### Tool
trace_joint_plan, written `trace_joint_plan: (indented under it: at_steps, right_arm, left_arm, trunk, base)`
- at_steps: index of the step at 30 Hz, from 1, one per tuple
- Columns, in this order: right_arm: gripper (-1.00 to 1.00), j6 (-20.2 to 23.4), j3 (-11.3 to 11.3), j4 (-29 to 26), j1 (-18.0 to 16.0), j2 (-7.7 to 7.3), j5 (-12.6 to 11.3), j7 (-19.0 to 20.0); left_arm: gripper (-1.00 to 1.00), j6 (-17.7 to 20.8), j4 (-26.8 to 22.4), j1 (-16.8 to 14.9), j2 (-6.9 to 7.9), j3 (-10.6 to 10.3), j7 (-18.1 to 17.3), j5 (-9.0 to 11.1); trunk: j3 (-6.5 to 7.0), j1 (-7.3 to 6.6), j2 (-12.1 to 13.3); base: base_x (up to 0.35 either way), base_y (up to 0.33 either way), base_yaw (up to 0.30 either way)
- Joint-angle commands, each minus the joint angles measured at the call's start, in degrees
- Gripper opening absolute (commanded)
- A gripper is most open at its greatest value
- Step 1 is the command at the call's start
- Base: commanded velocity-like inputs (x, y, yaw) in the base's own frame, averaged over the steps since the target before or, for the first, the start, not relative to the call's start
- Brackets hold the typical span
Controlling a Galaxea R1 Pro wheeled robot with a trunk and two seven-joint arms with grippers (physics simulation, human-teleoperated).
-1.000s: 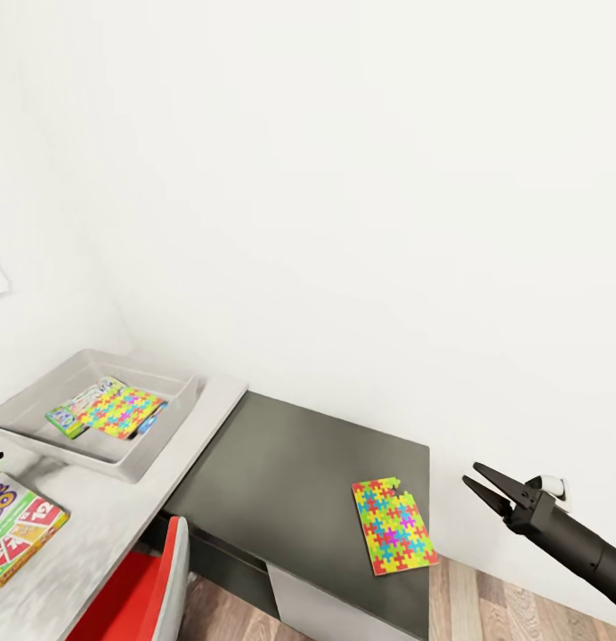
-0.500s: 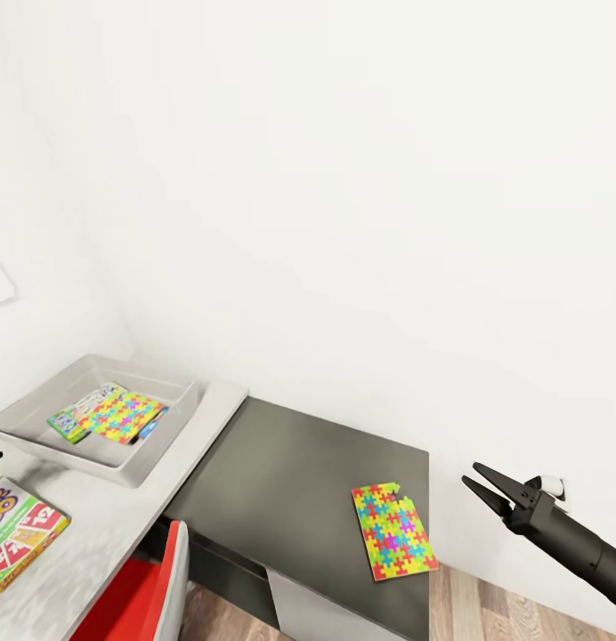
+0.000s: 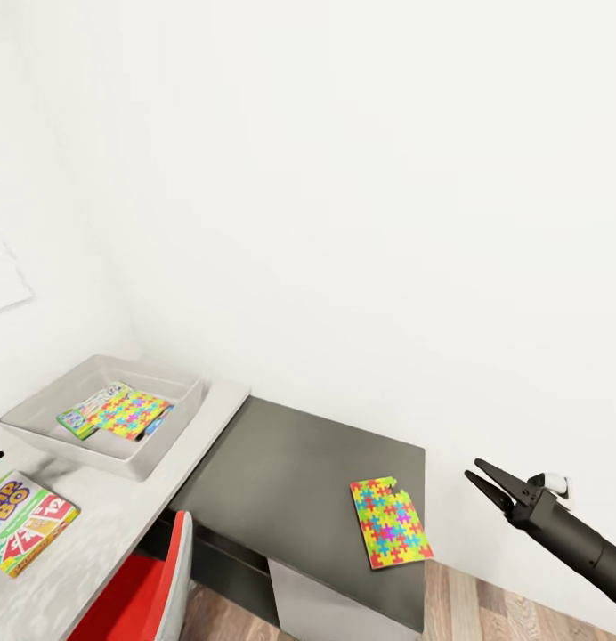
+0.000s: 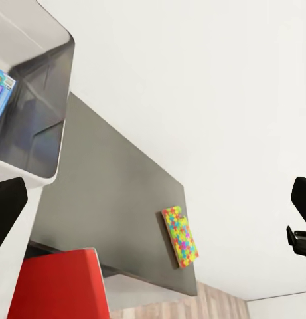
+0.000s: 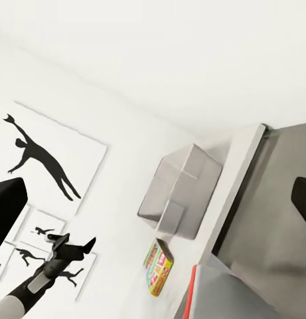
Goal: Put all the toys in the child's room - the three board games (two on the bed and one on the table), the two jigsaw puzzles on the table, and the tennis ball on the table - inside the toy box on the table in the child's room.
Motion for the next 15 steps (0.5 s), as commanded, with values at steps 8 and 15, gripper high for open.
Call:
trace_joint_plan:
  at_steps: [8, 15]
  right_arm:
    - [1.00, 0.0, -0.1, 0.0, -0.1, 0.00, 0.0, 0.2]
    - [1.00, 0.0, 0.0, 0.0, -0.1, 0.00, 0.1, 0.2]
  left_arm:
    - [1.00, 0.6, 0.0, -0.1, 0.02, -0.1, -0.2, -0.1]
    - [1.00, 0.5, 0.1, -0.1, 0.05, 0.0, -0.2, -0.1]
  trunk:
    - [0.64, 0.04, -0.1]
    - [1.27, 0.04, -0.1]
  base:
    - [-0.005, 0.000, -0.003]
    - [-0.025, 0.000, -0.115]
